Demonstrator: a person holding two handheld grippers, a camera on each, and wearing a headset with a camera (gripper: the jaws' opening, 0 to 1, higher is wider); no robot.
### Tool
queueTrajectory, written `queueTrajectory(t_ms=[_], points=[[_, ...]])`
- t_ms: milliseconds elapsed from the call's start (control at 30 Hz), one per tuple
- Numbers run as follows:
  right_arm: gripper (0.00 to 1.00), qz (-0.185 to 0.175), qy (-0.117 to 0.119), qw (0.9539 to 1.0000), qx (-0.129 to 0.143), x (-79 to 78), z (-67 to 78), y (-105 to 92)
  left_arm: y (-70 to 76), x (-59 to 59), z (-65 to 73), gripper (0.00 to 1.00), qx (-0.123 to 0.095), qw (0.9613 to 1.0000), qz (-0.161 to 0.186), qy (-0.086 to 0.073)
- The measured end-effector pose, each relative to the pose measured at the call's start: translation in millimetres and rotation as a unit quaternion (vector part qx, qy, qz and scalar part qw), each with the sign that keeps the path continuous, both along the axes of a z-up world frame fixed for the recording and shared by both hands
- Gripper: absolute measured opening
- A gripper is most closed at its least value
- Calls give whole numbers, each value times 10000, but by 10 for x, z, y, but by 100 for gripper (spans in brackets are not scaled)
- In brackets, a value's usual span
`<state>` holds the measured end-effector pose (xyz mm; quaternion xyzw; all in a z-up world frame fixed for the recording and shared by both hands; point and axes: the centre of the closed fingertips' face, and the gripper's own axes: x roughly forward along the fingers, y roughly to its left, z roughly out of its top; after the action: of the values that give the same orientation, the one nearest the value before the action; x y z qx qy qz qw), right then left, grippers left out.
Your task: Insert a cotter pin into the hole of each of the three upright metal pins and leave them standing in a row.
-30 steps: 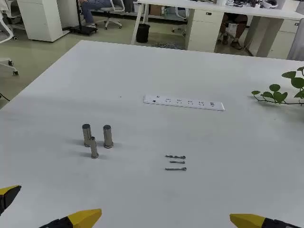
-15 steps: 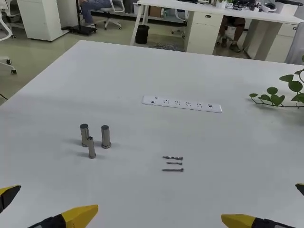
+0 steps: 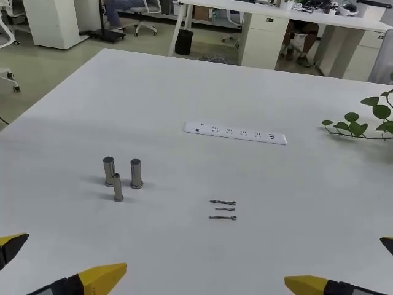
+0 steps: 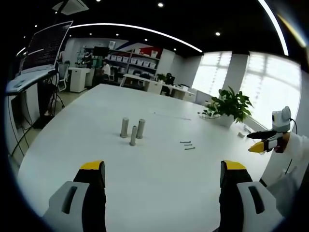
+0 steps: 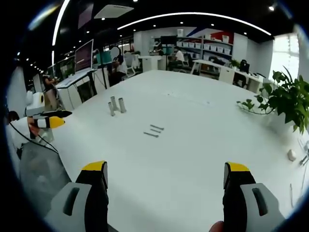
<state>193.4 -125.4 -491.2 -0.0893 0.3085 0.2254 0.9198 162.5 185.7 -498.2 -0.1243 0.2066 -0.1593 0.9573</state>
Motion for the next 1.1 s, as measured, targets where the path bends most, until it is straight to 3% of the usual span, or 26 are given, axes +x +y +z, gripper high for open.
queueTrajectory(t_ms=[233, 567, 633, 800, 1100], points=[[98, -7, 2, 10000, 3, 4, 4, 5, -4, 10, 38, 99, 0, 9999, -61, -113], [98, 18, -15, 10000, 59, 13, 11, 37, 20, 24, 39, 99, 65, 9999, -66, -134], [98, 14, -40, 9999, 110, 16, 24, 51, 40, 44, 82, 98, 47, 9996, 6, -265], [98, 20, -13, 10000, 97, 9, 15, 63, 96, 63, 121, 96, 97, 9993, 88, -347], [98, 9, 17, 10000, 97, -24, -3, 85, 189, 51, 114, 95, 281, 9991, 64, -297]])
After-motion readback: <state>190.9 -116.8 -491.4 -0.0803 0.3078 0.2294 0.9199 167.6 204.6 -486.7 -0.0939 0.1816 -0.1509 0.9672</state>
